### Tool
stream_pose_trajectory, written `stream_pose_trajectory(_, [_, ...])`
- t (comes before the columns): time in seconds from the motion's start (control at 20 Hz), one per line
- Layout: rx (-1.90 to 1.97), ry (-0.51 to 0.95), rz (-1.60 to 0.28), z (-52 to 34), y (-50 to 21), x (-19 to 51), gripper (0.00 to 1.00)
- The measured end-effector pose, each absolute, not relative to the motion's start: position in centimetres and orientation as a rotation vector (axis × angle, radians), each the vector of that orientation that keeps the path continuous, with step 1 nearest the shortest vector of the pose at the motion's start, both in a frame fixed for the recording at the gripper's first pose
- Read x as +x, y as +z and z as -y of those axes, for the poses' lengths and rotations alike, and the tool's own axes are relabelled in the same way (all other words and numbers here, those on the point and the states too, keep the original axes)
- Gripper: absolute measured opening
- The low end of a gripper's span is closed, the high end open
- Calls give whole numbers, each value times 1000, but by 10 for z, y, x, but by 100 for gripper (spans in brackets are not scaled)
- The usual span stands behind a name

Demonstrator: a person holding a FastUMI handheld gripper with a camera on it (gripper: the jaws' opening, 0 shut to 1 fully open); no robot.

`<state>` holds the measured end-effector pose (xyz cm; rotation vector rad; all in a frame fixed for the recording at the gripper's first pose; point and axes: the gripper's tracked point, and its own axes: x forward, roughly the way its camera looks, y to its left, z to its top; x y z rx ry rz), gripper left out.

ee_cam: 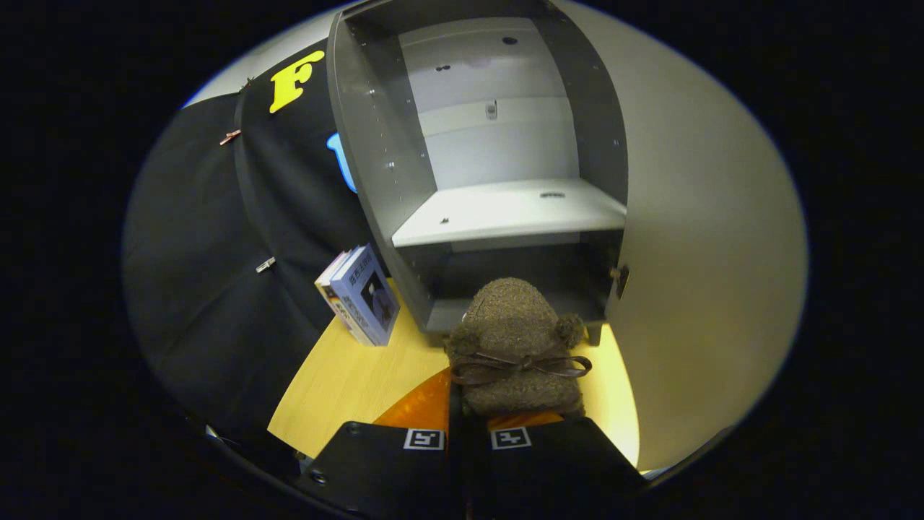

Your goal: Open the shoe cabinet door, grab the shoes and put them into the shoe cabinet, then close the shoe cabinet door.

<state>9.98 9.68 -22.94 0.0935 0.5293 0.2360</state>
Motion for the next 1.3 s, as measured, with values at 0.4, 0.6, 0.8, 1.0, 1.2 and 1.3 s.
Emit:
stream_pose_trajectory(0.4, [121, 190, -377, -107, -134, 244, 9])
stream_pose_trajectory(0.6, [96, 166, -342, -113, -126, 308, 9])
stream_pose_trajectory(0.8, [109, 155, -326, -123, -133, 371, 8])
stream_pose_trajectory(1.0, [52, 123, -293, -122, -140, 412, 8])
stream_pose_trajectory(1.2, [26, 105, -334, -127, -161, 429, 8])
stream_pose_trajectory(1.3, [20, 105, -357, -129, -172, 432, 9])
